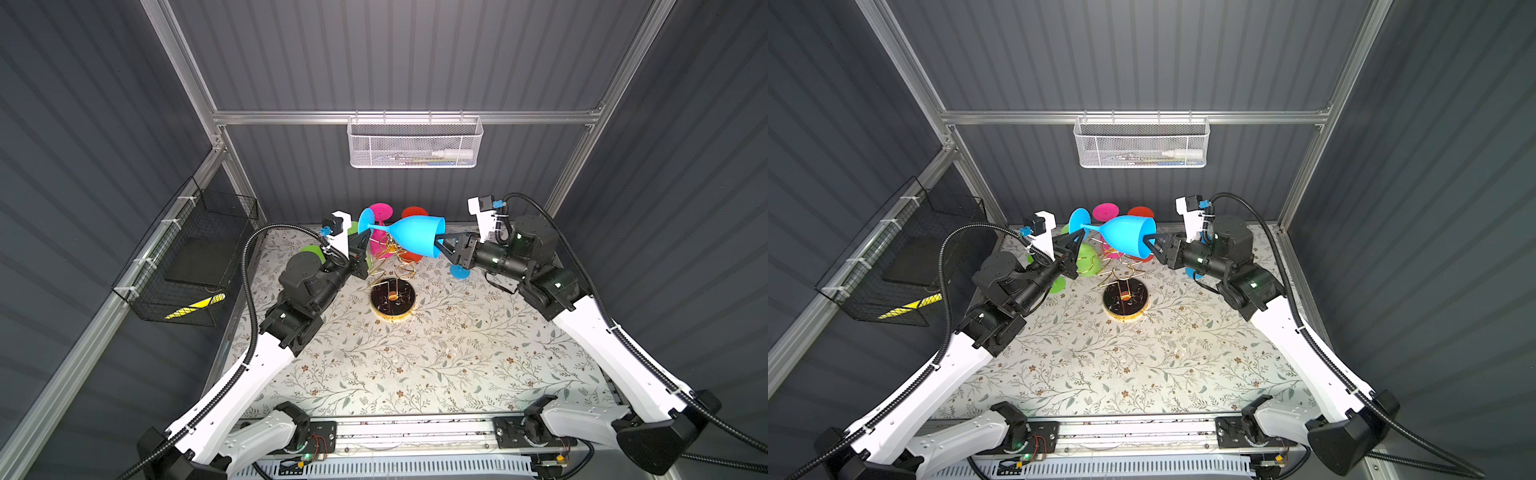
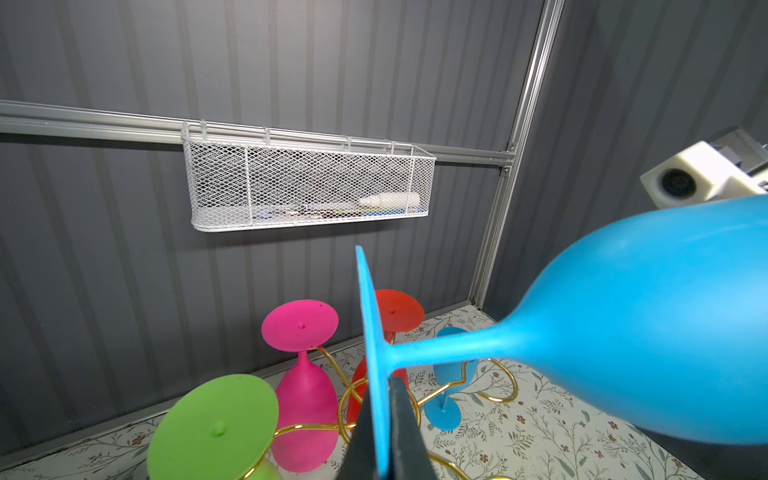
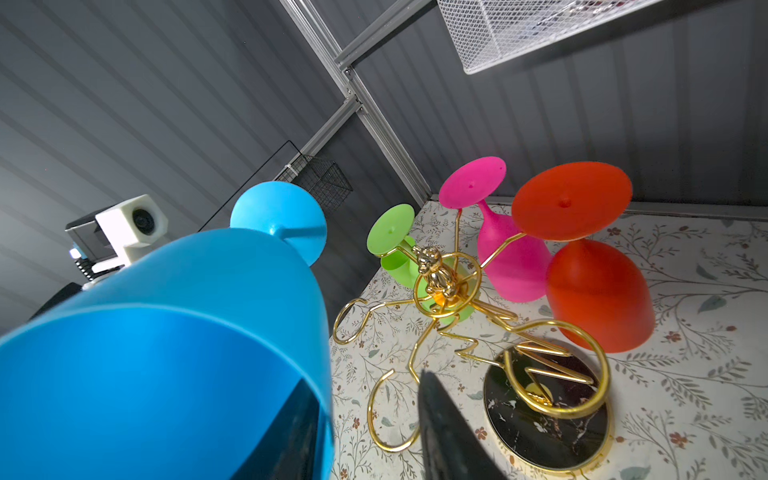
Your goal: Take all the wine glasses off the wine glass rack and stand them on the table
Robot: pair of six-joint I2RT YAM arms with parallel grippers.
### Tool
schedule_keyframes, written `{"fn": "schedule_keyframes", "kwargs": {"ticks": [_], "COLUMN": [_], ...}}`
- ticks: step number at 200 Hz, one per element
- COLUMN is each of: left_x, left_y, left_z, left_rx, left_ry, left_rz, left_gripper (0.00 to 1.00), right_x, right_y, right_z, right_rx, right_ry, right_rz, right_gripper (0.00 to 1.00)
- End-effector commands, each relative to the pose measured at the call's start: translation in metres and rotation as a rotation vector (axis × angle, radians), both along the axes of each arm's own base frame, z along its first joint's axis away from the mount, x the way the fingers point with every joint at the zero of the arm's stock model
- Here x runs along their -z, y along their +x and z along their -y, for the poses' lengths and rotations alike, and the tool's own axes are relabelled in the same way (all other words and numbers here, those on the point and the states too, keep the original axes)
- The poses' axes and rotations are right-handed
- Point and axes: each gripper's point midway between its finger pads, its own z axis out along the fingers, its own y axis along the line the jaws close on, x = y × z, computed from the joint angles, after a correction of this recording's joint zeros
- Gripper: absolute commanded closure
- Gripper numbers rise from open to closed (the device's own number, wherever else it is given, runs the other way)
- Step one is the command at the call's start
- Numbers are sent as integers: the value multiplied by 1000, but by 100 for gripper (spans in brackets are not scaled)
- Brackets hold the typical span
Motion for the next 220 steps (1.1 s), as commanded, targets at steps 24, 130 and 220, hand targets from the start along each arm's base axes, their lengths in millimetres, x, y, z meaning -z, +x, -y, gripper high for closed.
{"fn": "schedule_keyframes", "kwargs": {"ticks": [24,130,220], "left_x": [-11,-10,-23], "left_y": [-6,-3,-15], "left_z": [-5,-19,-89], "left_rx": [-2,-78,-396], "left_ry": [-42,-45,-34], "left_rz": [30,29,83], "left_gripper": [100,51,11], "right_x": [-25,-48,-22], "right_y": [-10,-20,-86], "right_z": [-8,33,184], "right_rx": [-35,107,565], "right_ry": [42,-22,-422], "right_rz": [53,137,104], "right_gripper": [81,100,100]}}
